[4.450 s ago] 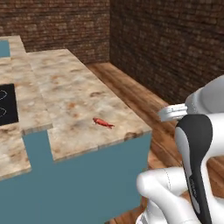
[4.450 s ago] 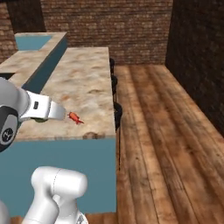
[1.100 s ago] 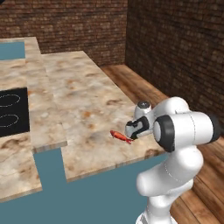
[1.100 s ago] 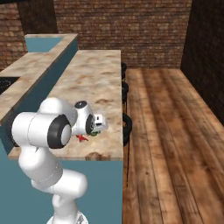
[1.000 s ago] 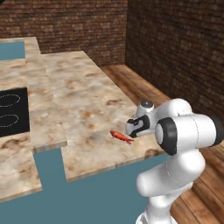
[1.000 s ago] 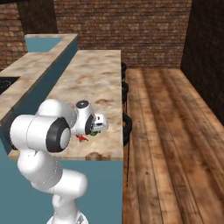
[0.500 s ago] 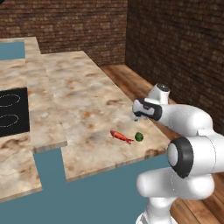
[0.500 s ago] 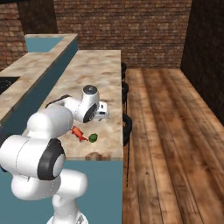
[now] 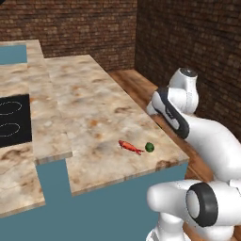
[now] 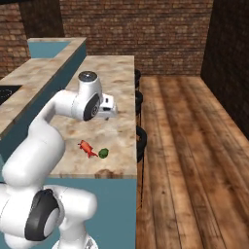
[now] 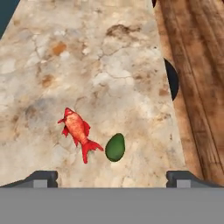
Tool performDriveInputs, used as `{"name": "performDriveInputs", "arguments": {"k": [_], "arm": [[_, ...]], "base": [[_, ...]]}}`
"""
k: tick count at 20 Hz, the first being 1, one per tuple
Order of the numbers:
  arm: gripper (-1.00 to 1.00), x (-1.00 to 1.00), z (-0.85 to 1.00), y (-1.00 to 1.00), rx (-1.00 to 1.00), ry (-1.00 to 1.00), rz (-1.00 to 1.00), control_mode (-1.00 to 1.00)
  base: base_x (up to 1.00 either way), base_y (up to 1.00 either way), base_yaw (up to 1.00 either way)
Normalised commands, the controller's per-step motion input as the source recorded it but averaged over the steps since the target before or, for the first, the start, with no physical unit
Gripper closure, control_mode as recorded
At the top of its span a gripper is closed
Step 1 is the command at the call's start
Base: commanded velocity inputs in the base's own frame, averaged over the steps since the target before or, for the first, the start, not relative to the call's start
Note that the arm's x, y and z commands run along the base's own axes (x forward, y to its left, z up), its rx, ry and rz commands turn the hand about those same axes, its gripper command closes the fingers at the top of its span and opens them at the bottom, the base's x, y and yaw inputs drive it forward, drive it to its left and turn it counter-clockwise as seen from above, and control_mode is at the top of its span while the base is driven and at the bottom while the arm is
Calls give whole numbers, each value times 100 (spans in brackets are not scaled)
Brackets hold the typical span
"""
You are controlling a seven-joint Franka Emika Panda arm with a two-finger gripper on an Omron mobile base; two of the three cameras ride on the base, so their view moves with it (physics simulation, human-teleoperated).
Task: Open the fridge, remove the mango, avocado, and fish, and place them on any counter.
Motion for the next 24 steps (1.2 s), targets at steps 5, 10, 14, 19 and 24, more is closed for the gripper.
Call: {"name": "performDriveInputs", "arguments": {"k": [5, 10, 14, 19, 24], "arm": [[-100, -99, 72, 8, 0, -28, -19, -100], [-100, -84, 15, 14, 0, -42, -10, -100], [-100, -81, 57, 0, 0, -6, 0, -100], [-100, -73, 28, 0, -3, 3, 0, -100], [-100, -55, 22, 0, -5, 12, 0, -100]], "base": [[0, 0, 0], [0, 0, 0], [0, 0, 0], [0, 0, 0], [0, 0, 0]]}}
